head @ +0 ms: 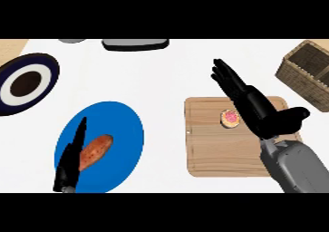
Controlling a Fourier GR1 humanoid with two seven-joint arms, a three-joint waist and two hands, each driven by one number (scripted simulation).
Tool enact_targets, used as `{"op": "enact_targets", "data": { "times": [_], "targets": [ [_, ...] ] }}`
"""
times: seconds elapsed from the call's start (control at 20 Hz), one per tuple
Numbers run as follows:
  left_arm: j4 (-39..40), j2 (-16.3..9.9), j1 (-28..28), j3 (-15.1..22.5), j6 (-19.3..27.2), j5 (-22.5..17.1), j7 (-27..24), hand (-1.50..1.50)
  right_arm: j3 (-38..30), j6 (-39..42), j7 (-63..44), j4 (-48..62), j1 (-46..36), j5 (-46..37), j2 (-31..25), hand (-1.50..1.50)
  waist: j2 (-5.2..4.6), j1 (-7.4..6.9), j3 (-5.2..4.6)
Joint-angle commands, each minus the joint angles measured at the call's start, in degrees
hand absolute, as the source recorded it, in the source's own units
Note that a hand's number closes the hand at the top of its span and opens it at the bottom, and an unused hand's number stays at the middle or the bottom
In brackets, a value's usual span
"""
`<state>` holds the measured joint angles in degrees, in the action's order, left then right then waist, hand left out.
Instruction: Pick the cupcake from the cutting board and place it in the basket
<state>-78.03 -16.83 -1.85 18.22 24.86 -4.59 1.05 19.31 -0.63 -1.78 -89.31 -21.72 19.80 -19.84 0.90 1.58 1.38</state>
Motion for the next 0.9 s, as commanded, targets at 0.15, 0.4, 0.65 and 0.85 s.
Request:
{"op": "enact_targets", "data": {
  "times": [0.15,0.4,0.65,0.85],
  "targets": [
    [-6.35,-4.68,7.36,-6.57,-2.21,-2.58,1.56,0.00,-12.06,-2.88,3.10,8.49,2.45,-3.97,-10.34,1.50,-1.00,-0.96,-1.28],
    [-6.12,-6.01,13.45,-10.00,-5.77,-6.79,5.74,0.00,-13.56,-6.19,23.46,13.90,1.46,-8.43,-2.91,1.50,-1.37,-2.13,-1.24],
    [-5.90,-6.70,12.04,-10.02,-7.10,-7.07,5.48,0.00,-10.85,-31.31,9.05,15.16,0.13,-23.24,-0.07,-1.50,-0.78,-1.62,-1.58],
    [-6.08,-7.75,12.22,-11.82,-7.67,-7.74,5.53,0.00,-9.66,-35.83,-6.19,14.15,-3.08,-32.15,-6.82,-1.50,-0.41,-1.16,-1.67]
  ]
}}
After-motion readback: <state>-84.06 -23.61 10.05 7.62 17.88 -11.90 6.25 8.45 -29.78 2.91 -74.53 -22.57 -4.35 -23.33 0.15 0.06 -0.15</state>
